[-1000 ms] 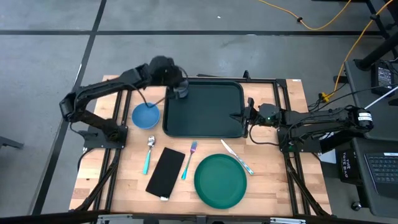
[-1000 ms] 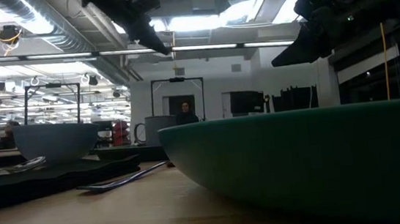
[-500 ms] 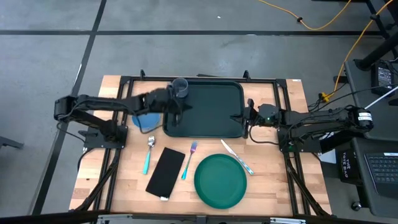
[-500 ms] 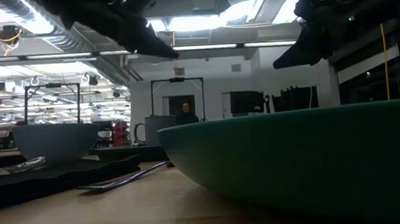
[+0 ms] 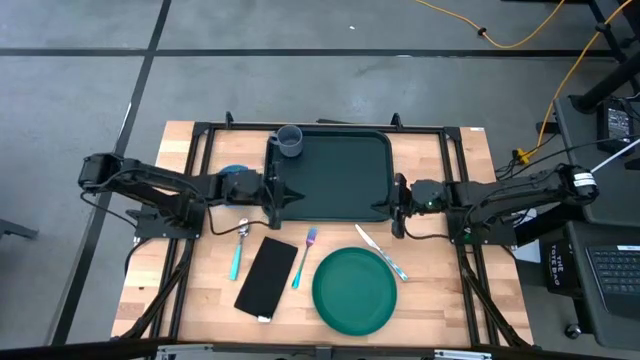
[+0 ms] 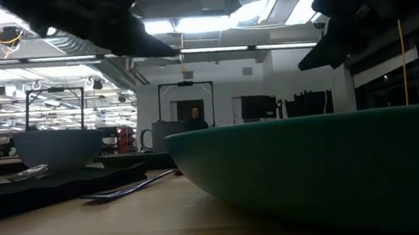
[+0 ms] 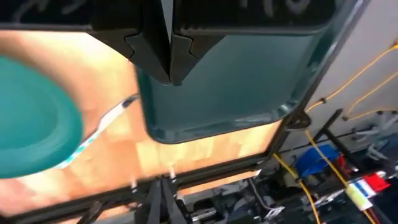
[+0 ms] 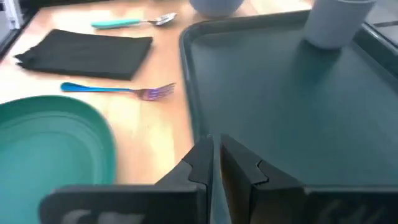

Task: Set up tray
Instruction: Put the green plate on the black serving tray to the bottom of the gray cup

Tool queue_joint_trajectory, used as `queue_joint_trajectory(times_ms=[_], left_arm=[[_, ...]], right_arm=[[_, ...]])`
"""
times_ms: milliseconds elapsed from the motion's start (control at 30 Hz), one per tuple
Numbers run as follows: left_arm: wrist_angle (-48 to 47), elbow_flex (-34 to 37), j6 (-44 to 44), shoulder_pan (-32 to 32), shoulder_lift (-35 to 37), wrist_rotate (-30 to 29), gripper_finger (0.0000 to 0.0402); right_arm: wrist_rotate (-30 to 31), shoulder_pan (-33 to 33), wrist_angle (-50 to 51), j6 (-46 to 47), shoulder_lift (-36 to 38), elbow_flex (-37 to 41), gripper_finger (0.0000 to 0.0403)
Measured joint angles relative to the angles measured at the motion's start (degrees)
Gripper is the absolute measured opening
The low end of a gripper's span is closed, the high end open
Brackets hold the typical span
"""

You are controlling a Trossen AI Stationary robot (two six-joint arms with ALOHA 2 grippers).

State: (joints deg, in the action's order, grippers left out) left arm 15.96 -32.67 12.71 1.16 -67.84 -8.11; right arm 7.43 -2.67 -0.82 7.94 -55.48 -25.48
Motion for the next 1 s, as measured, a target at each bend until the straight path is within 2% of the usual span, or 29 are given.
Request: queue_joint_trajectory(times_ms=[200, 300, 533, 767, 1000], left_arm=[[6.7, 5.9, -1.6, -1.1, 6.1, 0.2, 0.0002], [6.4, 7.4, -3.6, -1.5, 9.0, 0.5, 0.0001], [6.6, 7.8, -3.9, -2.2, 11.5, 0.3, 0.0005], [6.5, 7.8, -3.9, -2.2, 11.5, 0.3, 0.0001], [6.5, 7.8, -2.6, -2.2, 11.5, 0.1, 0.0008]], right_arm=[[7.9, -7.1, 7.6, 4.0, 0.0, -3.3, 0.0019], [8.6, -10.8, 13.9, 8.8, 0.0, -6.2, 0.0006], [13.4, -19.4, 22.9, 18.9, 0.0, -10.5, 0.0008], [13.3, -23.3, 31.6, 31.5, -1.7, -13.8, 0.0006], [2.8, -23.5, 40.5, 47.2, -8.1, -18.4, 0.0006]])
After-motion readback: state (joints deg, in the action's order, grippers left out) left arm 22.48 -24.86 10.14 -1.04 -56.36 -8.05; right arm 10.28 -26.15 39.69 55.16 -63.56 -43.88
